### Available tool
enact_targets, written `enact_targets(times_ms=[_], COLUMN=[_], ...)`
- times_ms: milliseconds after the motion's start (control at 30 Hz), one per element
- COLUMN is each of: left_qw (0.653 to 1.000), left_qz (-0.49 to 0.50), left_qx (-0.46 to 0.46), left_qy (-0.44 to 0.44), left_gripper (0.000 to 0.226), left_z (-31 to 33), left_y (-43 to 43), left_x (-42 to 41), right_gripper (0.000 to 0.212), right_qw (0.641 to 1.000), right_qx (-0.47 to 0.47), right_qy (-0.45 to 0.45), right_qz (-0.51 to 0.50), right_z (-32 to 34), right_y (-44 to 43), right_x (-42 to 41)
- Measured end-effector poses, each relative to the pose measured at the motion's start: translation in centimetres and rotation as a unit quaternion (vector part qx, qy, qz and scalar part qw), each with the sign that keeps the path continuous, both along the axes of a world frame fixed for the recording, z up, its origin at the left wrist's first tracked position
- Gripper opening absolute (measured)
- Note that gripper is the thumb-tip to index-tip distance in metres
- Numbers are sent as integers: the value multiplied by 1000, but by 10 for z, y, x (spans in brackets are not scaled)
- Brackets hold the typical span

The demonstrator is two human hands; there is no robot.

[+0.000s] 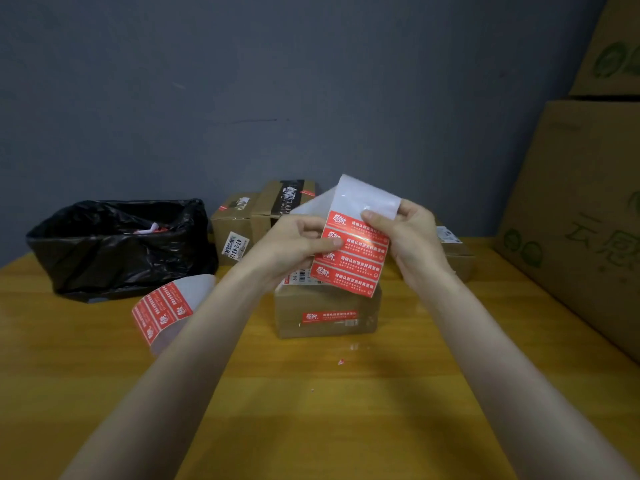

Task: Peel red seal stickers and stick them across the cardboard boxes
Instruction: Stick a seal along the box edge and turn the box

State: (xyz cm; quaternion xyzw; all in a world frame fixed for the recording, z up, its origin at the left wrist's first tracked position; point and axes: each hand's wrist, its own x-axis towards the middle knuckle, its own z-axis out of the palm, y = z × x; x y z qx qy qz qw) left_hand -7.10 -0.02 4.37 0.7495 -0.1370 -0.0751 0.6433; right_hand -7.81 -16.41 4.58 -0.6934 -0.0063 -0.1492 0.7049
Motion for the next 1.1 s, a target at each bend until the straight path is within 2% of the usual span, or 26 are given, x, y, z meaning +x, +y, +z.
enact_targets(times_ms=[133, 233, 333, 433, 667, 833, 967, 1100], left_qw=[997, 991, 987, 984, 977, 979, 982, 983], left_qz=[62, 89, 107, 110, 130, 125, 124, 128], left_qx=[16, 24, 24, 5, -7, 0, -12, 8], left_qy=[-52, -97, -122, -138, -170, -159, -141, -133], left_gripper=[9, 8, 11, 10, 15, 11, 17, 8], left_z=[-1, -3, -6, -7, -8, -7, -8, -8], left_y=[-5, -8, -11, -12, -11, -12, -17, -21], left_x=[-1, -3, -3, -3, -5, -6, -7, -8], right_gripper=[45, 34, 7, 4, 11, 10, 13, 14], right_qw=[991, 973, 962, 948, 941, 944, 945, 949], right_qx=[-59, -126, -204, -265, -274, -266, -264, -242], right_qy=[-6, -80, -141, -159, -189, -184, -170, -157], right_qz=[-118, -179, -115, -71, -66, -70, -90, -124], right_z=[-4, -5, -2, -4, -5, -3, -1, -2], right_y=[0, -1, 4, 14, 20, 19, 17, 13], right_x=[4, 2, -4, -7, -9, -10, -8, -7])
